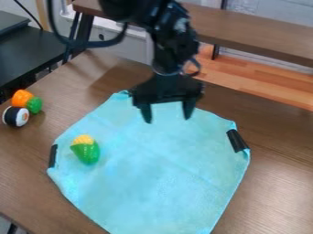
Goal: Fold cloth from top right to bottom left
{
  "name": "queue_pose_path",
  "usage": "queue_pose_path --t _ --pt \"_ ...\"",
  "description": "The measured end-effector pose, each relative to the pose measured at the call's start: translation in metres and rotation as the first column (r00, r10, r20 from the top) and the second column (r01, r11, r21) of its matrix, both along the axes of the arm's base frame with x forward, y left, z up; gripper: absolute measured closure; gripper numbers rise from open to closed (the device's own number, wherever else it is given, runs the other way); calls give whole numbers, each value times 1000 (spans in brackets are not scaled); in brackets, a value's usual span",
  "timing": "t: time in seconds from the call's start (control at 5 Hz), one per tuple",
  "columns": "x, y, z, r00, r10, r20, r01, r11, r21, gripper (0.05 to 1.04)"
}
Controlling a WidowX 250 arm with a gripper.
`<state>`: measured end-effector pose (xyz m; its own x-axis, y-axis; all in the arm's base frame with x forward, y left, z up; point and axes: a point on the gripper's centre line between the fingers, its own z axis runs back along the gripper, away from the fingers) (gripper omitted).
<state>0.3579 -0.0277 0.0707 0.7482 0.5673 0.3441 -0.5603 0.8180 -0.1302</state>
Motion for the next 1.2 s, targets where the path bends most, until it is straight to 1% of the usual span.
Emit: queue_pose_path --t 0.2,0.4,0.6,0.8,1.0,1.2 --pt "18 -40 -1 1000 -7 1 7 999 -48 84" --pt "31 -64 -5 999 7 36 -5 998 -65 84" --pt "46 -72 -14 999 28 32 -26 997 -72 84" --pt "60 -86 -27 999 26 40 -23 996 -87 84" --pt "73 -91 -35 998 33 54 -28 996 -84 84" --pt "82 -96 -48 999 34 41 -31 996 -79 84"
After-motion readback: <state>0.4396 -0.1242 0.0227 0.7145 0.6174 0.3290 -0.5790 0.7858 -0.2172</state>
